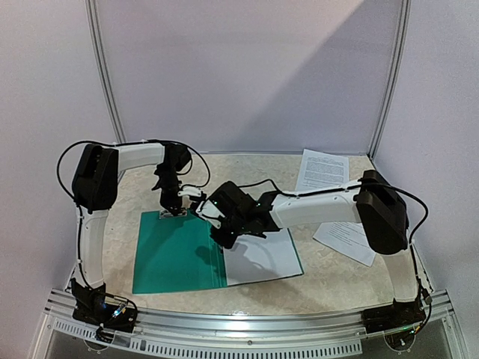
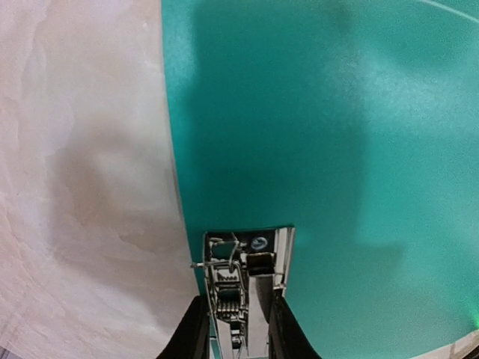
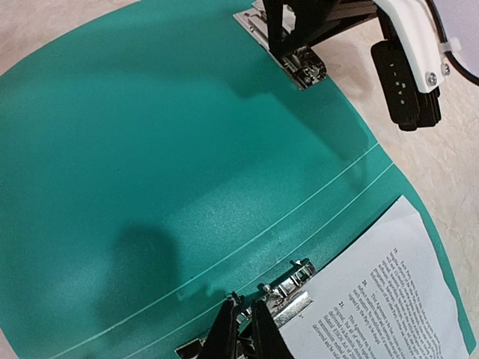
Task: Put the files into the folder
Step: Clamp the file at the center of the board.
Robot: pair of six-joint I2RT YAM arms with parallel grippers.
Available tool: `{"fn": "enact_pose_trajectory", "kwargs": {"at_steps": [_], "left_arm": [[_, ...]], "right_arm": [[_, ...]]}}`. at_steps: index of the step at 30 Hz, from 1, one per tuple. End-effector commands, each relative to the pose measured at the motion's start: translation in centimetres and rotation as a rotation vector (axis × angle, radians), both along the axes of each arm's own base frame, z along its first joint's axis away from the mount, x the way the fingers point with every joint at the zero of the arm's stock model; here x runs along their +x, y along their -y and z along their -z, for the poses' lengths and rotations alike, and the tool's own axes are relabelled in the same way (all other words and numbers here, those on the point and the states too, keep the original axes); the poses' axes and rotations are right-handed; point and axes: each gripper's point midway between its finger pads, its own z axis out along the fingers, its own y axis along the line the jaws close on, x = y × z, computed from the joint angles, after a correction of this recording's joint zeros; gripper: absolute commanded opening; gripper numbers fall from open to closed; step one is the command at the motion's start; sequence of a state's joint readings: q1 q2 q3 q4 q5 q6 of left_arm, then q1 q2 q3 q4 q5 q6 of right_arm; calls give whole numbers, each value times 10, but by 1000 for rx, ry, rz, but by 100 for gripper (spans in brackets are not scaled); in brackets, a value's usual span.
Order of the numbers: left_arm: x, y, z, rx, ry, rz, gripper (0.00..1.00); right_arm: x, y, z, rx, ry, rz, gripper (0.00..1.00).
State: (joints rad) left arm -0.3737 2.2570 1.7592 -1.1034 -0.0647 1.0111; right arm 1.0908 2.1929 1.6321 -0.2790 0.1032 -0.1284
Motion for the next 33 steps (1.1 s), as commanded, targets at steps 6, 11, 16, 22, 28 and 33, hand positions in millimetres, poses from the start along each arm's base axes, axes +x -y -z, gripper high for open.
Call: {"fn": "enact_pose_trajectory", "kwargs": {"at_steps": [6,11,16,22,28,33], "left_arm": [[-21,-19,29,131,-103,131,20],[-21,-19,29,132,-96,128,21],[-21,-19,29,132,-95,125,21],[-20,-19,29,134,-92,123,21],[-20,-19,29,133,-92,121,21],[-20,-19,29,134,-93,120,21]], "right_arm": [[1,-2,-5,-12,-50,-68,21],[-6,-21,-25,69,-77,-132,34],[-17,-31,-39,116,-104,-217,48],[-15,-22,-48,88,-148,-230,47],[-5,-12,-33,49,-282,-148,49],[-8,-11,-13,50,-405,-100,46]]}}
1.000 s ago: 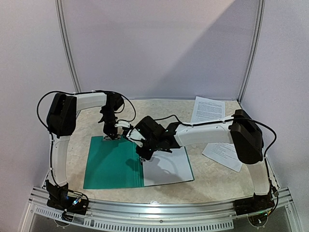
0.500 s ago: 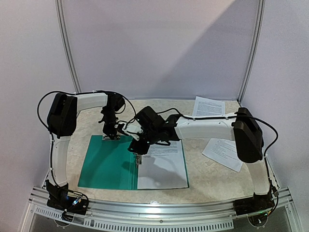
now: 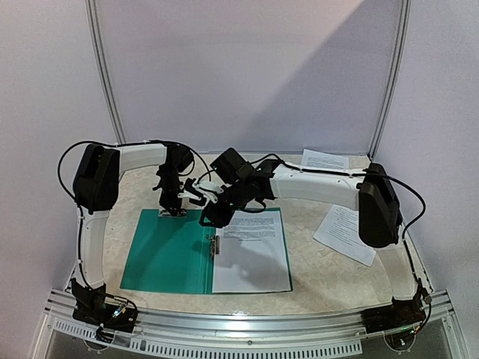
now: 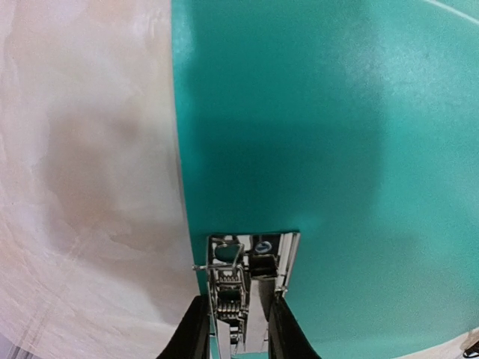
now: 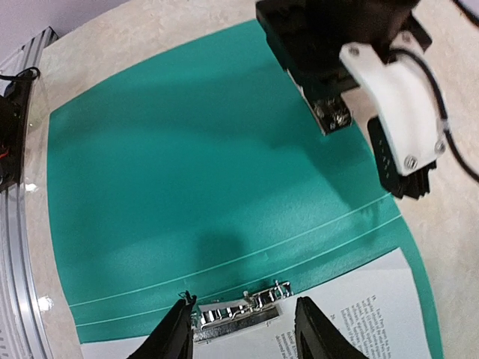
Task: Put the files into the folder
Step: Clamp the file at the center of the board.
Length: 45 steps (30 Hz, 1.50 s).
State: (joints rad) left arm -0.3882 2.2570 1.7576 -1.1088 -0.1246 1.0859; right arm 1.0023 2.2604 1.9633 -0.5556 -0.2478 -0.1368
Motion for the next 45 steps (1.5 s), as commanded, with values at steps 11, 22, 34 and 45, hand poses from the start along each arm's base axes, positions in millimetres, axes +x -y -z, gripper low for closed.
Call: {"fn": "enact_pose_trajectory", "kwargs": {"at_steps": [11,22,34,45], "left_arm": [[-20,-15,30,85,-96,20,21],[-19,-15,30,84,-96,20,21],[-19,-15,30,85,-97,18,21],[-19,-15,30,87,-99,17,21]], "right_arm": [[-23,4,51,-50,-250,-11,29],[0,5,23,15,-175,54,30],[-20,-3,15,68,-157,-38,41],[-11,-5,-14,128,-103,-1,42]]}}
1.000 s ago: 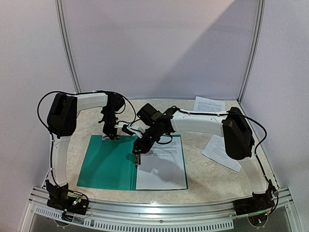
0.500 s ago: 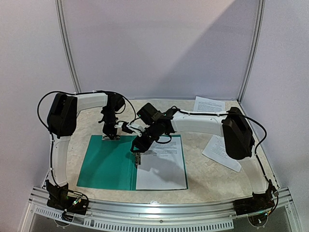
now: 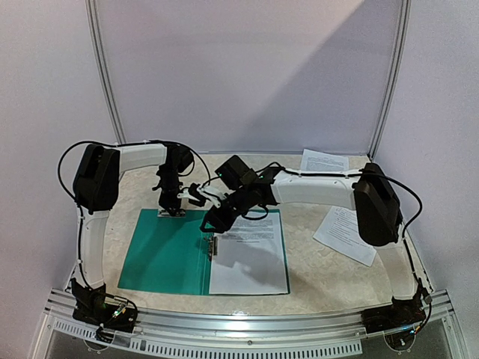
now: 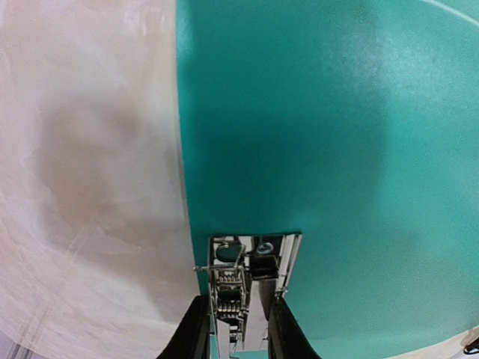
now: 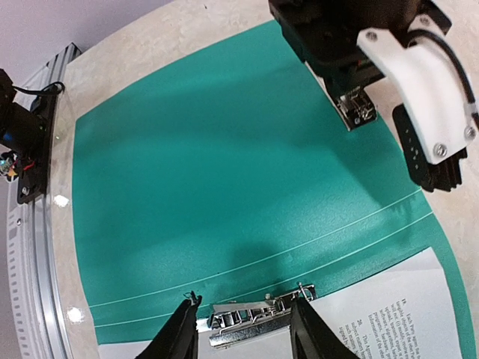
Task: Put the files into the folder
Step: Clamp the file at the center of the board.
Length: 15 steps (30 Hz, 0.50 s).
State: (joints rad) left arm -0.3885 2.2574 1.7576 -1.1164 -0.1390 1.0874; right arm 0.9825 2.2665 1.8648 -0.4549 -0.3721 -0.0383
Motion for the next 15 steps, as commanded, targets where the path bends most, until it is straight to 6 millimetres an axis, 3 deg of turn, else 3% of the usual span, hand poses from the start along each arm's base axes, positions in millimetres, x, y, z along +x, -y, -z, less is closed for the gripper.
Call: {"fn": "enact_pose_trajectory", "kwargs": {"at_steps": [1,10,15], "left_arm": [[-19,-13,30,71,-96,14,21],[-18,-13,30,72,-98,14,21],[-18,-13,31,75,-106,12,21]], "right_arm": [[-4,-5,-36,70,43,-19,42],[-13,-2,9,-59,13,-45,41],[-17,-6,14,-56,-3,-67,34]]}}
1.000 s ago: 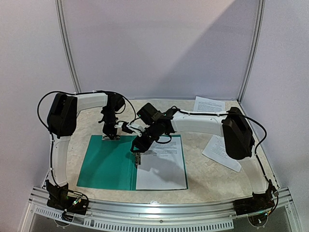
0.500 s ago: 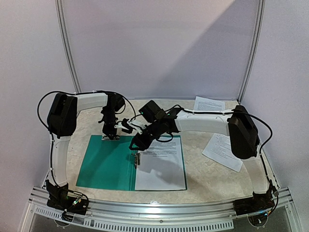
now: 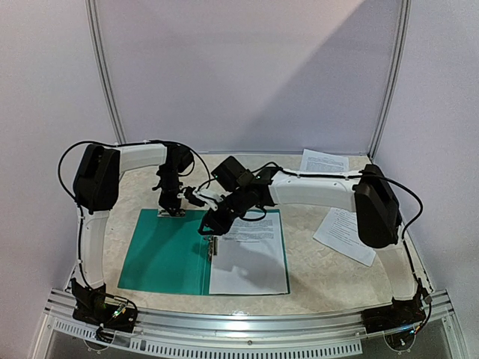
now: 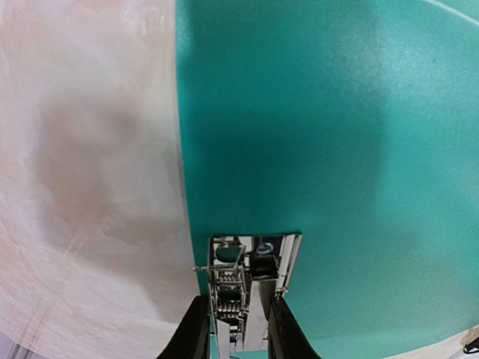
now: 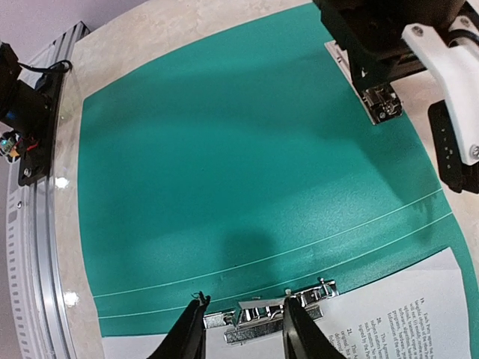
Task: Put the files into the folder
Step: Clamp the file at the center of the board.
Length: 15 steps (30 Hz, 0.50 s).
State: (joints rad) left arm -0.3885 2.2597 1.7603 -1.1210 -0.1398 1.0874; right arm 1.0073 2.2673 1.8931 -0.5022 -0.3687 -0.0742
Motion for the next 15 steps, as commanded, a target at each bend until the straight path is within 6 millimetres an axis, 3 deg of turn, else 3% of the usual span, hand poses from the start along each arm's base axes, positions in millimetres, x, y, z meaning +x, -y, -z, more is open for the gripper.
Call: {"fn": "enact_pose_trajectory", "kwargs": {"at_steps": [1,6,15], "left_arm": [[-18,-12,30,73,-104,12,22],[-18,-12,31,75,-104,11,21],[-19,-12,31,74,-107,11,21]], "right_arm": [[-4,-2,19,-40,-20,-21,34],[-3,0,31,-76,-21,-10,30],[-5,-2,31,-67,-31,-24,7]]}}
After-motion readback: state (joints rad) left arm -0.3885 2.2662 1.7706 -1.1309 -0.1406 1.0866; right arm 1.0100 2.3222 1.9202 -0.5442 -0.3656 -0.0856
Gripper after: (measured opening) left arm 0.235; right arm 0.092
